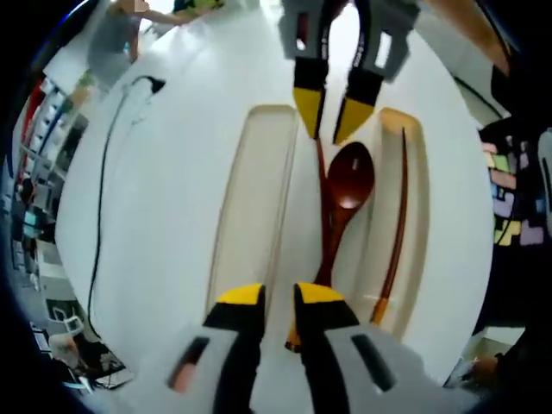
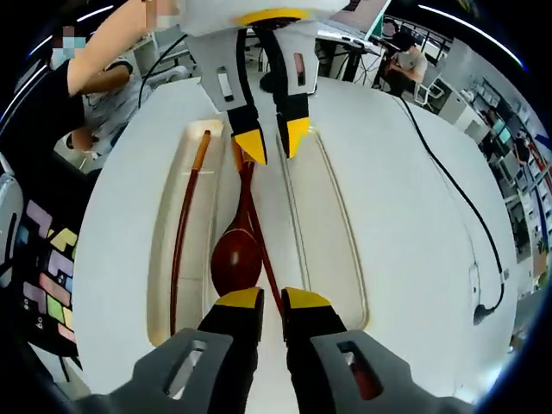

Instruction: Arrange the utensils inside the cutlery case until each visible utensil rests in its matching compartment.

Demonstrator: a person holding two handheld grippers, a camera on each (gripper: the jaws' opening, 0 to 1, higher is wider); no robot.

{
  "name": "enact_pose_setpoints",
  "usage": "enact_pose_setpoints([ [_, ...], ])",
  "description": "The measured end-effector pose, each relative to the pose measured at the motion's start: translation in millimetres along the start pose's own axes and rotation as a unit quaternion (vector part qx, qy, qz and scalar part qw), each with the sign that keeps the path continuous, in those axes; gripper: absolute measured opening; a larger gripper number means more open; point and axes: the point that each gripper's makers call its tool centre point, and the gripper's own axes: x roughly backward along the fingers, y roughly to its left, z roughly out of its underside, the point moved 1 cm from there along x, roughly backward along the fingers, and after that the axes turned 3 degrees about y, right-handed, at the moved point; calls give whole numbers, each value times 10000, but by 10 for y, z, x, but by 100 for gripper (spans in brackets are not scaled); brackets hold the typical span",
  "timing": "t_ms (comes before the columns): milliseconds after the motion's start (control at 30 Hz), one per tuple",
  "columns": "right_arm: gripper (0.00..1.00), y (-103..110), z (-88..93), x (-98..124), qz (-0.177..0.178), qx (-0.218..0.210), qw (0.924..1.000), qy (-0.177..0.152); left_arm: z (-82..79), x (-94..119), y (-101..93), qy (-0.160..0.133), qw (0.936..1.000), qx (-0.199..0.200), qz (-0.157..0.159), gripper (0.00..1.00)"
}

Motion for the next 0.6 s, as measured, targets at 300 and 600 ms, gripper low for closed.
enact_pose_setpoints([
  [300, 8, 7, 30, -97, -221, 324, 9989, 254, 45, -79, -65, 120, 9999, 0, 107, 13],
  [600, 7, -32, 5, -187, -387, 235, 9989, 151, 55, -67, -124, 119, 9996, -157, 215, 14],
])
